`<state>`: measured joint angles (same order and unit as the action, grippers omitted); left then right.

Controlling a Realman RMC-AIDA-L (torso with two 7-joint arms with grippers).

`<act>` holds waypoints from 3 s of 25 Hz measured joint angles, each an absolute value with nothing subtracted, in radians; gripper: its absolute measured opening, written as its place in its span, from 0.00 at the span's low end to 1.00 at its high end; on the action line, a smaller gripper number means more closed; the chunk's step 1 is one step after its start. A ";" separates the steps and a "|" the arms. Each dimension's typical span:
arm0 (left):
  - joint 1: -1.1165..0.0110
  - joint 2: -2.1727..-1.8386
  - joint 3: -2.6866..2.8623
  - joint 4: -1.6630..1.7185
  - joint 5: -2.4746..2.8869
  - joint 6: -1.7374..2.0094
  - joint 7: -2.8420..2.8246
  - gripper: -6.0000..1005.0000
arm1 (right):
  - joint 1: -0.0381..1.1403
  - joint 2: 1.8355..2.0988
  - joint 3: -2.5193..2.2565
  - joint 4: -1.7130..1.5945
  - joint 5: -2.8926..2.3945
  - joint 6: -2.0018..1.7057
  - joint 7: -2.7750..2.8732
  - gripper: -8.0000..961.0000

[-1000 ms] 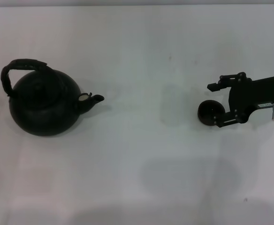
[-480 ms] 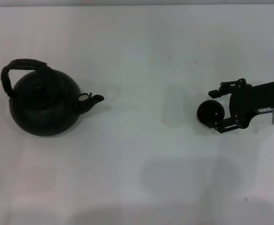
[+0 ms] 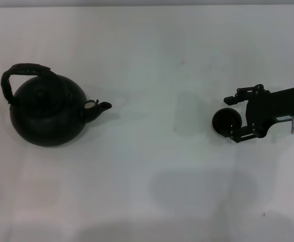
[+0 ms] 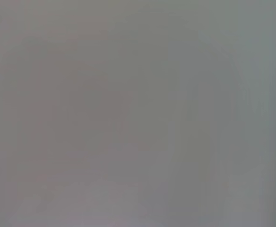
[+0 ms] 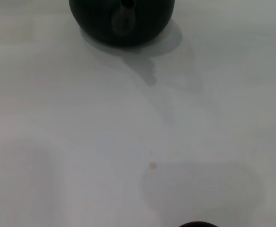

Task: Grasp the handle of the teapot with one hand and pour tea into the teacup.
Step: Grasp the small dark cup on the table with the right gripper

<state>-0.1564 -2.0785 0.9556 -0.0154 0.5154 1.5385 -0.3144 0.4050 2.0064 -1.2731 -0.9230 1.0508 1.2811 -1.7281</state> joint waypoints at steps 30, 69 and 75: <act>-0.156 -2.080 0.956 -0.017 0.515 1.538 -0.314 0.79 | 0.430 2.010 -1.276 -0.890 1.046 1.258 -1.733 0.89; -0.153 -2.085 0.982 -0.018 0.515 1.543 -0.317 0.79 | 0.424 2.007 -1.226 -0.890 1.064 1.325 -1.761 0.88; -0.153 -2.085 0.982 -0.029 0.515 1.545 -0.318 0.79 | 0.428 2.008 -1.230 -0.881 1.063 1.305 -1.771 0.88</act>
